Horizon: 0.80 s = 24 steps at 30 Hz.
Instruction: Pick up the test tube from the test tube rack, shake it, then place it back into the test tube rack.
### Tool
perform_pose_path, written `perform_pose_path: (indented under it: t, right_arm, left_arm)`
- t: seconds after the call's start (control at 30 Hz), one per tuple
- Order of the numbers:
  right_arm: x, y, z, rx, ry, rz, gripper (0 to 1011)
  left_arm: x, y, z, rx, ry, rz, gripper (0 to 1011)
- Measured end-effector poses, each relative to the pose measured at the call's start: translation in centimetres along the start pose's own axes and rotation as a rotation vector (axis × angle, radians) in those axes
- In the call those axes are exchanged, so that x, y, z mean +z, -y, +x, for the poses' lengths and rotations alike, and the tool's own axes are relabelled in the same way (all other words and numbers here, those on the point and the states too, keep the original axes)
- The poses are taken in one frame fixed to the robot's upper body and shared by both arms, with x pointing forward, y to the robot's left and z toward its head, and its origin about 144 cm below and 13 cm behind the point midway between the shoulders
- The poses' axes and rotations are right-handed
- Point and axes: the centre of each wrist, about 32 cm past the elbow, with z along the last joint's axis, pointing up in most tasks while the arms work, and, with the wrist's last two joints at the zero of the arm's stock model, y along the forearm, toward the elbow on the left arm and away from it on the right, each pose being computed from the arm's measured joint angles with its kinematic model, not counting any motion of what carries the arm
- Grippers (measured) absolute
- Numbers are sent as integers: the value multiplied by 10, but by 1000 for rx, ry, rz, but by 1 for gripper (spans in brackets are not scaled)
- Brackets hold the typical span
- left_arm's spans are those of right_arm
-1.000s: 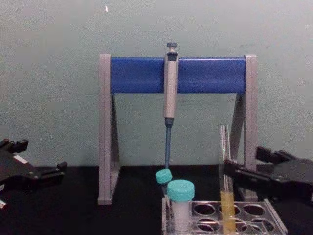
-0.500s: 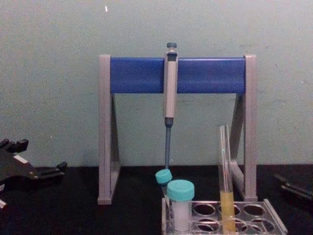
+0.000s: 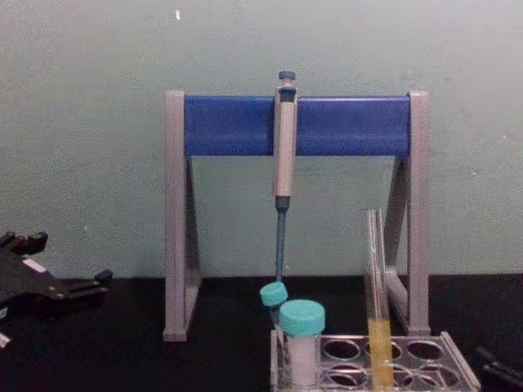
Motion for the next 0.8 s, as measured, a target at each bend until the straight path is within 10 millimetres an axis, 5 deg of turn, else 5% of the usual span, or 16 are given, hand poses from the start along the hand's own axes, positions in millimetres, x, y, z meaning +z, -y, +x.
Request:
perform_pose_path:
  t: [0.8]
  right_arm:
    - [-4,-2,-1,3,-1,-20,1000]
  left_arm:
    - [0,0,0,0,0,0,1010]
